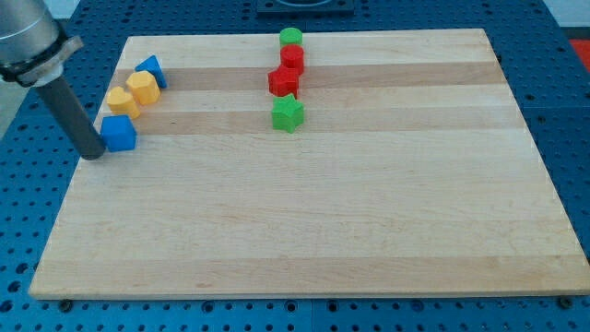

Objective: Push the yellow heart closer to blue cube

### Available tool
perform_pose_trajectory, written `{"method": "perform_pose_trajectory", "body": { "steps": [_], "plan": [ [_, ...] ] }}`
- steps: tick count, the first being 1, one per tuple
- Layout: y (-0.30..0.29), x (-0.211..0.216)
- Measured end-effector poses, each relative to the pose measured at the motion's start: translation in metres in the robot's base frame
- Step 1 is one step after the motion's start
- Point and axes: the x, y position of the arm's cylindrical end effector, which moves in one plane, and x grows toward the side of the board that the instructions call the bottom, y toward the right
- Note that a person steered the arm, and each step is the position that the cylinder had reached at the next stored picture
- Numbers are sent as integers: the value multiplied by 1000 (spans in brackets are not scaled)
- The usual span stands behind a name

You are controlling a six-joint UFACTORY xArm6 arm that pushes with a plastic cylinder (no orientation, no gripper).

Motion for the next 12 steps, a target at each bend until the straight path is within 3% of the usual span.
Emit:
{"method": "perform_pose_trajectory", "body": {
  "steps": [1,7,9,10,12],
  "plan": [
    [-28,-2],
    [-27,-66],
    [18,-65],
    [-24,-66],
    [-15,-112]
  ]
}}
